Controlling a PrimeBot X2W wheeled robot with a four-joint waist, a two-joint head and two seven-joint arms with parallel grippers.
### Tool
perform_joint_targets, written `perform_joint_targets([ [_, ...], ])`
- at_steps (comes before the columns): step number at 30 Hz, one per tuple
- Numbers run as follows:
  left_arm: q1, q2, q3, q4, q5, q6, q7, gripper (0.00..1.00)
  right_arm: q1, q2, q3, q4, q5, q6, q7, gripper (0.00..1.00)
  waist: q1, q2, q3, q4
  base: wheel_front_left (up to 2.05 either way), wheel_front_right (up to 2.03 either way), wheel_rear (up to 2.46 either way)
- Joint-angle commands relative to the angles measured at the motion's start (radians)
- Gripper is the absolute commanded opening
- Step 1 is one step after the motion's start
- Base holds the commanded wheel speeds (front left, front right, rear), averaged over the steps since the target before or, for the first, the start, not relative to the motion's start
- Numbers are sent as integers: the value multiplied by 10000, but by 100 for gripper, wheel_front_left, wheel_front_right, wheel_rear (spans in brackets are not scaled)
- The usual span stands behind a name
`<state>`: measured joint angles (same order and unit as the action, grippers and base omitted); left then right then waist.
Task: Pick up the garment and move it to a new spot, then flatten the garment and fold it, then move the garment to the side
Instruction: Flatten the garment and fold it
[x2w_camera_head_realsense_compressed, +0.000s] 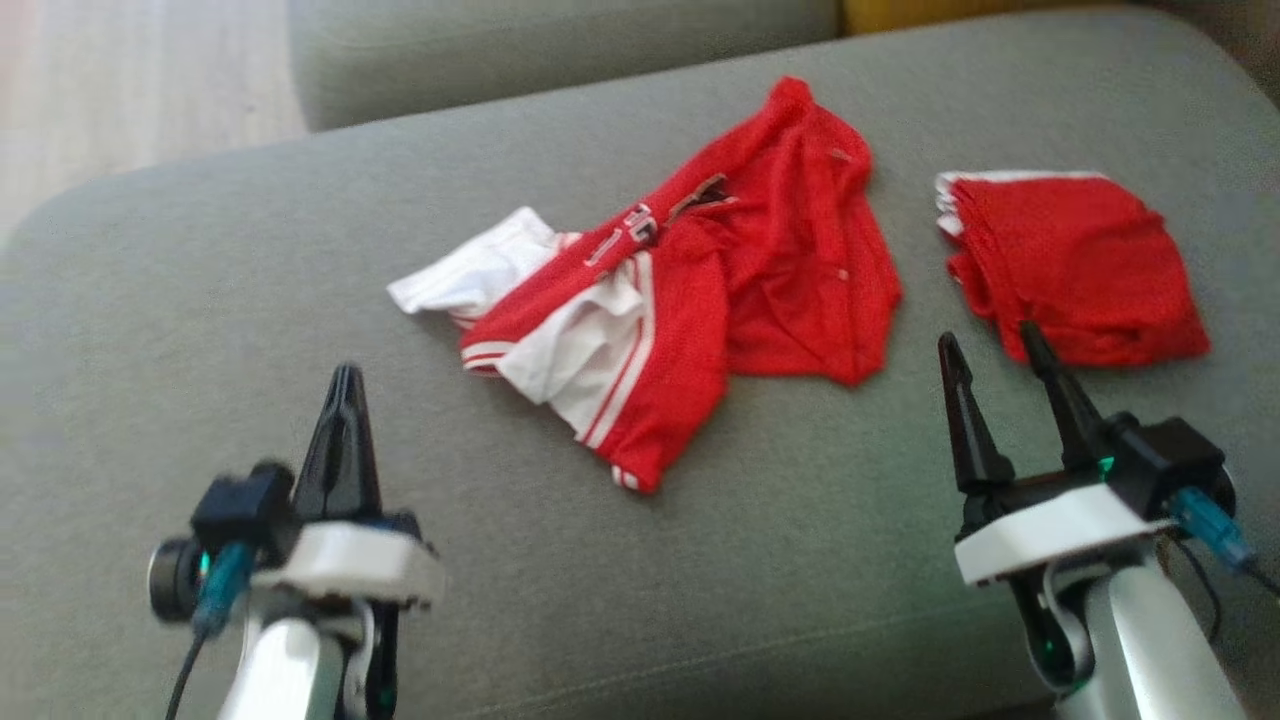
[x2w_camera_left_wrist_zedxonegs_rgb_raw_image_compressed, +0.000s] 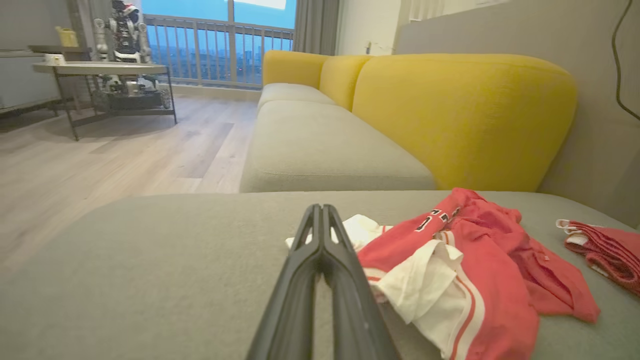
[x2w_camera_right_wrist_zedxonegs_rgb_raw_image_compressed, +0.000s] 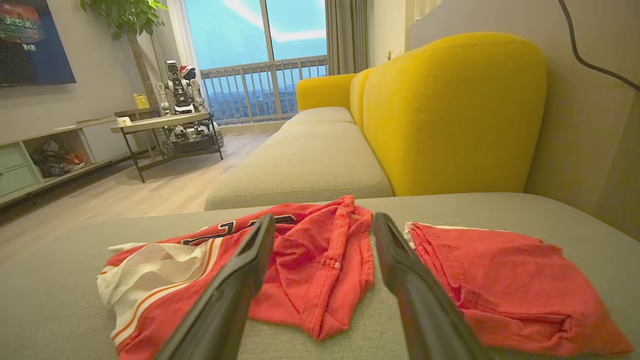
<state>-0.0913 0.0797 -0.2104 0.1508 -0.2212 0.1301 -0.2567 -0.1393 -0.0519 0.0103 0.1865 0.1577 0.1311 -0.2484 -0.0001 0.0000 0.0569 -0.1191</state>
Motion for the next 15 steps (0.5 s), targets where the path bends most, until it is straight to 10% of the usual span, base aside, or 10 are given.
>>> perform_joint_targets([
  [1, 4, -17, 440, -471, -29, -66, -51, 0, -24, 16, 233, -428, -120, -4, -116, 100, 1, 0, -340, 435, 0, 0, 0],
  [6, 966, -213, 631, -799, -342, -332, -51, 0, 444, 16, 161, -595, -68, -4, -120, 100, 1, 0, -646, 983, 0, 0, 0],
  [7, 1096, -233, 603, -812, -330, -348, -51, 17, 511, 16, 149, -575, -39, -4, -120, 100, 1, 0, -700, 1046, 0, 0, 0],
  [8, 1207, -252, 602, -825, -354, -323, -51, 72, 564, 16, 141, -550, -17, -4, -121, 100, 1, 0, -745, 1096, 0, 0, 0],
  [9, 1290, -266, 595, -829, -395, -300, -51, 100, 598, 16, 149, -525, 20, -4, -121, 100, 1, 0, -779, 1134, 0, 0, 0],
  [15, 1434, -291, 357, -718, -441, -226, -51, 100, 570, 16, 372, -465, 167, -4, -125, 100, 1, 0, -826, 1140, 0, 0, 0],
])
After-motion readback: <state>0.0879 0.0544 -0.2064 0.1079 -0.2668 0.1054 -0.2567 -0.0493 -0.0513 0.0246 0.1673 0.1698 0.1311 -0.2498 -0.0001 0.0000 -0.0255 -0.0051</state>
